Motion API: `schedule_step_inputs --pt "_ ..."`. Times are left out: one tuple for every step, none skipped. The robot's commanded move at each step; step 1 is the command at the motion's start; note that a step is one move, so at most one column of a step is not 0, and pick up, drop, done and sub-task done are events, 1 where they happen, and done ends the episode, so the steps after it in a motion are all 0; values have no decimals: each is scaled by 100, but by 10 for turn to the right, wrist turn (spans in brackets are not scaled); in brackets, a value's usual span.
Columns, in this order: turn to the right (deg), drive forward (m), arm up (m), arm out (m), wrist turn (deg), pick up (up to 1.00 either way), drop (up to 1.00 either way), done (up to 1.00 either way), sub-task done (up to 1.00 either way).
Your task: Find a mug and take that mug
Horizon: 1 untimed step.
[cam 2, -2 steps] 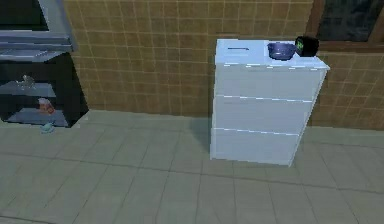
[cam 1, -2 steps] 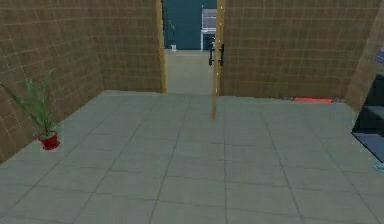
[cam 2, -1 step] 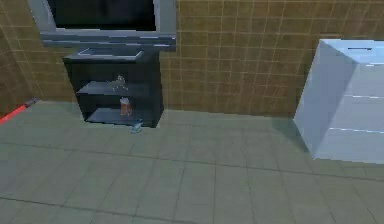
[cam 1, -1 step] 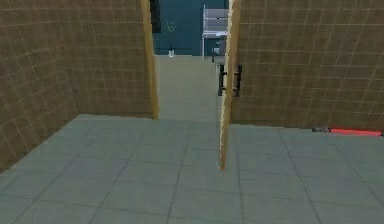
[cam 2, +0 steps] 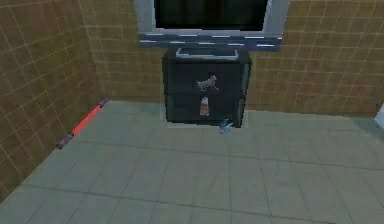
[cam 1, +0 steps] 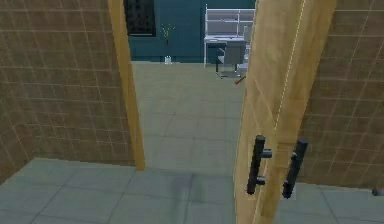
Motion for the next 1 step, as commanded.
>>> schedule_step_inputs --pt "0 100 0 0 0 0 0 0 0"
